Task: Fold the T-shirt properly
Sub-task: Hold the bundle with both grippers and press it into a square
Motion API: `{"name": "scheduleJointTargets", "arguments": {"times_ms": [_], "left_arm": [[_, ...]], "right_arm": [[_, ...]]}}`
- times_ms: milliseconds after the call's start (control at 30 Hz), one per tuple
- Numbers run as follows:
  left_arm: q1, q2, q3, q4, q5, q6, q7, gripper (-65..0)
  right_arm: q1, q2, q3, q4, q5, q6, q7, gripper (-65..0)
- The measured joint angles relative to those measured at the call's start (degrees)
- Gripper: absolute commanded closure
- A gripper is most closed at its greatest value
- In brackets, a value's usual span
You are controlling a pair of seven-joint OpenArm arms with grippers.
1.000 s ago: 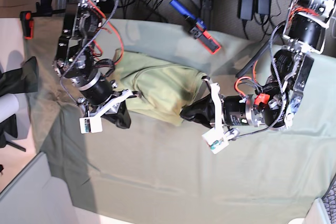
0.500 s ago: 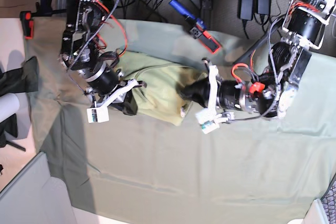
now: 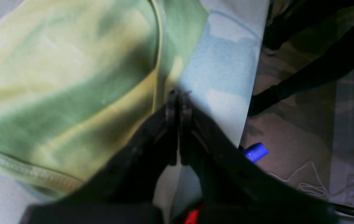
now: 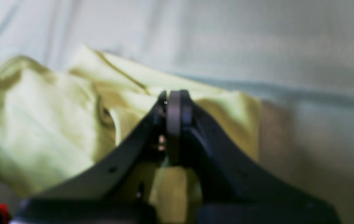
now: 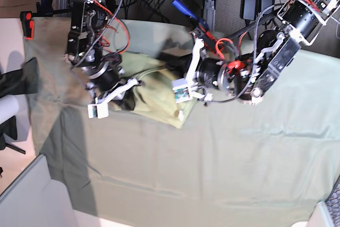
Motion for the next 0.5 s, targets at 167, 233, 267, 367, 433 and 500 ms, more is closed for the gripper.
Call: {"name": "scheduleJointTargets", "arguments": {"times_ms": [167, 233, 267, 367, 433, 500], "left_arm": [[0.1, 0.0, 0.0, 0.0, 1.7, 0.0, 0.0, 0.0], [0.4, 0.0, 0.0, 0.0, 3.8, 0.0, 0.0, 0.0], [0.6, 0.0, 0.1, 0.0, 5.3, 0.0, -0.2, 0.0], [0.6, -0.1, 0.2, 0.0, 8.2, 0.0, -1.1, 0.0], [0.6, -0.2, 0.2, 0.0, 10.0, 0.0, -1.7, 0.0], [0.7, -0.3, 0.2, -0.3, 11.9, 0.0, -4.0, 0.0]], "right_arm": [[1.3, 0.0, 0.0, 5.4, -0.1, 0.0, -0.2, 0.0], [3.0, 0.0, 0.0, 4.8, -3.3, 0.0, -0.3, 0.0], [3.9, 0.0, 0.0, 4.0, -5.0, 0.0, -0.2, 0.0], [7.0, 0.0, 0.0, 0.1, -8.3, 0.0, 1.0, 0.0], [9.2, 0.0, 0.0, -3.4, -8.9, 0.0, 1.7, 0.0], [11.6, 0.0, 0.0, -7.0, -9.1, 0.0, 2.1, 0.0]]}}
